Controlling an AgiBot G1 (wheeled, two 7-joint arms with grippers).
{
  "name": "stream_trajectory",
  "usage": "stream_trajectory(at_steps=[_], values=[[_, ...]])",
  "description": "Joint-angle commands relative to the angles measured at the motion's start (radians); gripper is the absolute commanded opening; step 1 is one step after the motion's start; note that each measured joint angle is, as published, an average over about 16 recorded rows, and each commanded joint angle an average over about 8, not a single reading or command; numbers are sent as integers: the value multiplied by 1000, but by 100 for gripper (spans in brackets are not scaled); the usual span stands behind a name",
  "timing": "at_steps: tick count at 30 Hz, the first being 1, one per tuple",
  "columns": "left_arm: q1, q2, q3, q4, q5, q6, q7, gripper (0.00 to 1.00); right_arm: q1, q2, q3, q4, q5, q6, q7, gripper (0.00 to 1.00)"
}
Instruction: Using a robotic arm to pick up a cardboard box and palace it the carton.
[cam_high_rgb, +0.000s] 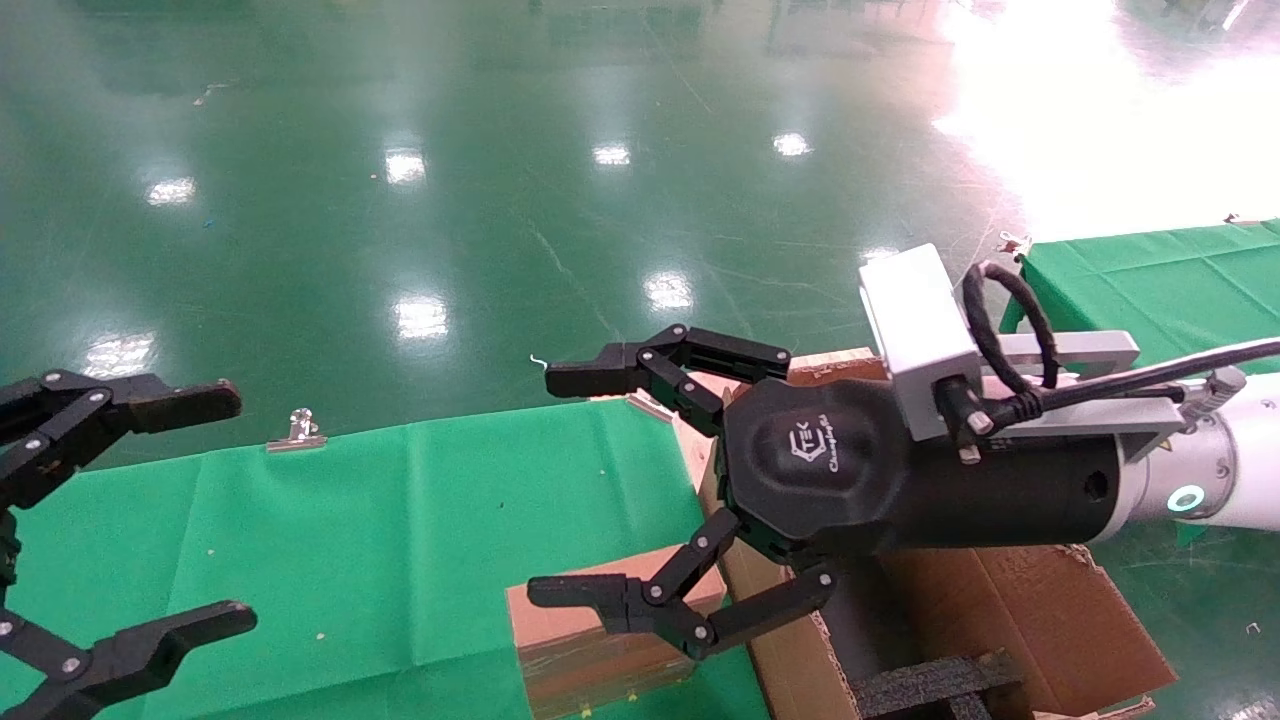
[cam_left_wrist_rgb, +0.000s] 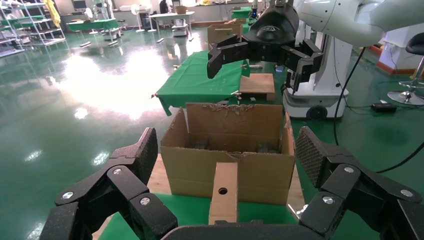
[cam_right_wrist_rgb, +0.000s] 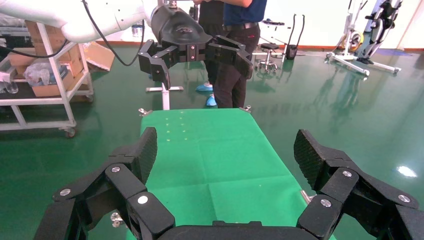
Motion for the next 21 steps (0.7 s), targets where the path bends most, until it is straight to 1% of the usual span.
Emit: stream_trajectory(at_steps=[1,12,13,14,20,21], values=[[0,0,0,0,0,0,0,100,0,0,0,0,0,0,0,100],[0,0,0,0,0,0,0,100,0,0,0,0,0,0,0,100],[0,0,0,0,0,0,0,98,0,0,0,0,0,0,0,100],[0,0,0,0,0,0,0,89,0,0,0,0,0,0,0,100],[0,0,0,0,0,0,0,14,0,0,0,0,0,0,0,100],[0,0,0,0,0,0,0,4,0,0,0,0,0,0,0,100]])
